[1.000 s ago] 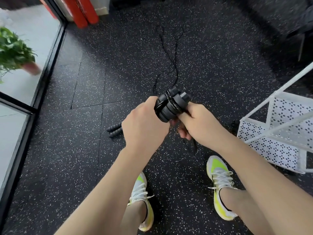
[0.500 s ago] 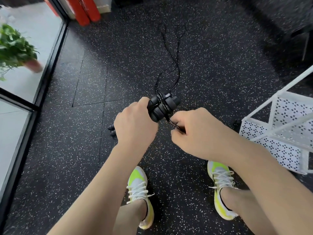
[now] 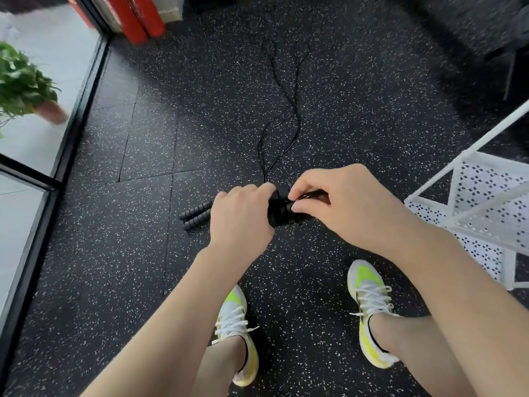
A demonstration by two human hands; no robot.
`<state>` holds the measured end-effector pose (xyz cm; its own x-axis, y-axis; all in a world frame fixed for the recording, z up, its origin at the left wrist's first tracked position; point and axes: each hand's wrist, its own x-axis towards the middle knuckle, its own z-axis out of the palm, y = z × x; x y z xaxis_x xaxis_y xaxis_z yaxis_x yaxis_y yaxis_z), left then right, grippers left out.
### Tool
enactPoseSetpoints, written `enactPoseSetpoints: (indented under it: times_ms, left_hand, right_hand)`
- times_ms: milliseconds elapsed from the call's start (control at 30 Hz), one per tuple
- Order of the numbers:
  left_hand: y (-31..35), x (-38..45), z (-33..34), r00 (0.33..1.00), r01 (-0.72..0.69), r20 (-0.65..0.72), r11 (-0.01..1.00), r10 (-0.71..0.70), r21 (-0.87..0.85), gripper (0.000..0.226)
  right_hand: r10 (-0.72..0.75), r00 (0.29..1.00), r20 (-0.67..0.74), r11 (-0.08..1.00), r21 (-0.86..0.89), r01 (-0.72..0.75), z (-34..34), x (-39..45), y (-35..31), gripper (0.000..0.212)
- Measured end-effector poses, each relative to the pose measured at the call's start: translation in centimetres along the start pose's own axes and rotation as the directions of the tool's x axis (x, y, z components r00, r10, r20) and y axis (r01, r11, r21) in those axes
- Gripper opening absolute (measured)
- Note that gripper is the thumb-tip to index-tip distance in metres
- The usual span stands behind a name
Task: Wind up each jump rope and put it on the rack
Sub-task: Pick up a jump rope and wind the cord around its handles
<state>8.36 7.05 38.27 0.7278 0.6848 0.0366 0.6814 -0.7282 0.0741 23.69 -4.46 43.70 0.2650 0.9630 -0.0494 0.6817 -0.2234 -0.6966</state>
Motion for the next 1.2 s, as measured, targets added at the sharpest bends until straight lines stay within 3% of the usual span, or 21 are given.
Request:
enactPoseSetpoints:
  times_ms: [233,533,767,933,1000,1133,1200]
  left_hand:
    - [1.3,-0.3,0.1,0.992,-0.123,0.006,0.992,0.123,-0.015,0.028]
    - [0.7,0.2,0.4,0.949,-0.296,-0.147,0.948,0.278,-0.117,0.026]
    - [0.7,2.0,0.5,0.971,-0.222,-0.149,0.933,0.186,-0.282,0.033]
    - [1.5,3.2,1.5,0.988,-0.152,-0.074,0.935,0.136,-0.319,0.035]
    - [2.4,2.7,1.8,0.991,-0.132,-0.062,0.932,0.119,-0.337,0.036]
    - [4.0,0.2,1.7,0.996,-0.062,-0.079,0.929,0.036,-0.365,0.046]
    - [4.7,-1.4,1.2,0.994,-0.064,-0.110,0.921,0.023,-0.385,0.049]
  right_hand:
    - [0.035,0.999,-0.027,0.988,0.151,-0.031,-0.5,0.4,1.5,0.010]
    - [0.126,0.992,-0.003,0.934,0.338,-0.118,-1.4,2.0,4.1,0.006]
    - [0.223,0.973,0.059,0.752,0.625,-0.210,-0.1,4.2,6.2,0.008]
    - [0.363,0.929,0.073,0.642,0.703,-0.306,1.0,4.2,7.4,0.019]
    - [0.394,0.917,0.063,0.672,0.660,-0.335,0.2,3.5,7.0,0.015]
    - [0.335,0.929,0.159,0.865,0.339,-0.370,-2.6,3.0,5.8,0.017]
    - [0.294,0.926,0.236,0.910,0.226,-0.347,-3.6,2.4,5.0,0.018]
